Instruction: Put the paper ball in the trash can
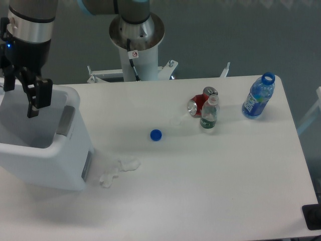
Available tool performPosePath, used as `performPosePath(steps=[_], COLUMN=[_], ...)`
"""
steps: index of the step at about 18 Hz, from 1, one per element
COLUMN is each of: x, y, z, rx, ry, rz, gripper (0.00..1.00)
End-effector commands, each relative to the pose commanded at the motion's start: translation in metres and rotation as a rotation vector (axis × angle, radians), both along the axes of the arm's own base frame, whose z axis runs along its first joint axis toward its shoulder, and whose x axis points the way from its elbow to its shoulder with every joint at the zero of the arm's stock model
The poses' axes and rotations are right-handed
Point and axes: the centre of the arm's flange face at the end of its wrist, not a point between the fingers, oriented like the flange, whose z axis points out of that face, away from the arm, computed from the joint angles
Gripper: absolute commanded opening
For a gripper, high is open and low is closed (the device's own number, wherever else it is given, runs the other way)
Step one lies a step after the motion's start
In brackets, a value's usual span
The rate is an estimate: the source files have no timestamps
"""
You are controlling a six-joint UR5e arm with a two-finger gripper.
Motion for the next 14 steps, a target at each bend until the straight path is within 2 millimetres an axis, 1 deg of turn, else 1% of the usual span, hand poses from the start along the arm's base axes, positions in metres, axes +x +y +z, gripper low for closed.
performPosePath(steps=[1, 3, 6, 8, 10, 11, 12, 13, 14], x=[-0.018, -0.043, -0.085, -0.104, -0.115, -0.121, -0.133, -0.153, -0.167], y=[-0.006, -0.014, -0.027, -0.025, -0.025, -0.022, -0.022, -0.030, -0.038], z=[-0.001, -0.003, -0.004, -0.024, -0.037, -0.049, -0.064, -0.084, -0.094], rx=[-0.013, -0.021, -0.026, -0.091, -0.155, -0.180, -0.210, -0.247, -0.262], ry=[0.040, 0.092, 0.111, 0.167, 0.219, 0.215, 0.207, 0.191, 0.187], rz=[0.003, -0.028, 0.018, -0.021, -0.017, -0.013, 0.001, 0.024, 0.033], gripper=[1.00, 1.00, 1.00, 1.00, 1.00, 1.00, 1.00, 1.00, 1.00])
